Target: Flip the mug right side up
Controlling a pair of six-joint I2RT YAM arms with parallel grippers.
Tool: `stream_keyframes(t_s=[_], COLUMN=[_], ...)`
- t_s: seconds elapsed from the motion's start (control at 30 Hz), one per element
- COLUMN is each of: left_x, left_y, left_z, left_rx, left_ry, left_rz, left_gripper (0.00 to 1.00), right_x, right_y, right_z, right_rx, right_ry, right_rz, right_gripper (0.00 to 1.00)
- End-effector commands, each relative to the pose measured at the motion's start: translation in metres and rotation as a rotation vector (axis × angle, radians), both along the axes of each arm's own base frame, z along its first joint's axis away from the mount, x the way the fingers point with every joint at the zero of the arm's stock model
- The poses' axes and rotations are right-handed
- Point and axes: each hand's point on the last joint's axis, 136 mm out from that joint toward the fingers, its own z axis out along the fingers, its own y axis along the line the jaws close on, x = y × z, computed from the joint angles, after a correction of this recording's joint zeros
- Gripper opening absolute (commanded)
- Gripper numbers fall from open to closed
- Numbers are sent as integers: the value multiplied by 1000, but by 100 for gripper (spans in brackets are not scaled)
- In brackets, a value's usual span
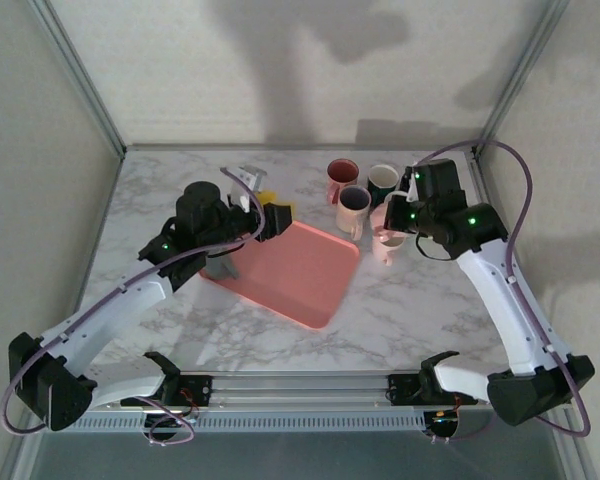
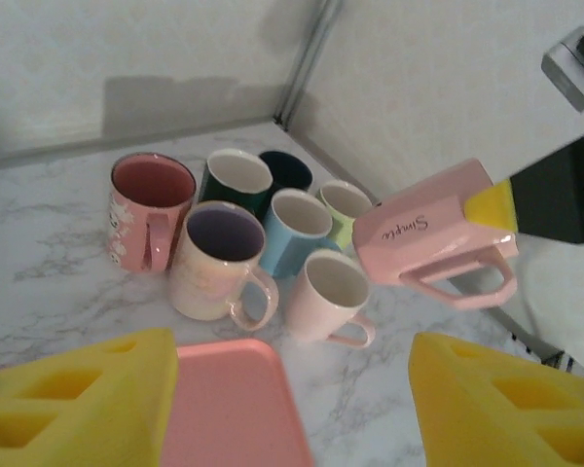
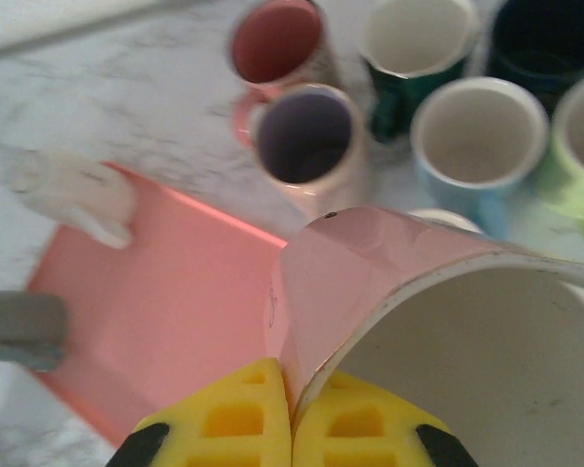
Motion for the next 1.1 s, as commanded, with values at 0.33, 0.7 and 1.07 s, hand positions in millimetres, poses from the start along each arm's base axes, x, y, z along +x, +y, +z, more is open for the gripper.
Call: stream_keyframes(t_s=[0.33, 0.7, 1.07], left_x=[-11, -2, 0], left_y=[-31, -29, -22], left_z=[-24, -39, -45], left_rx=[122, 166, 192], left_ry=[6, -13, -20], left_rz=[-259, -234, -199], left_gripper=[66, 66, 68], right_x=[21, 39, 55], right_y=[-103, -116, -115], right_z=[-34, -106, -145], right_rx=[-206, -121, -114], right_ry=[144, 312, 383], right_rz=[-341, -432, -464], right_gripper=[0, 0, 0])
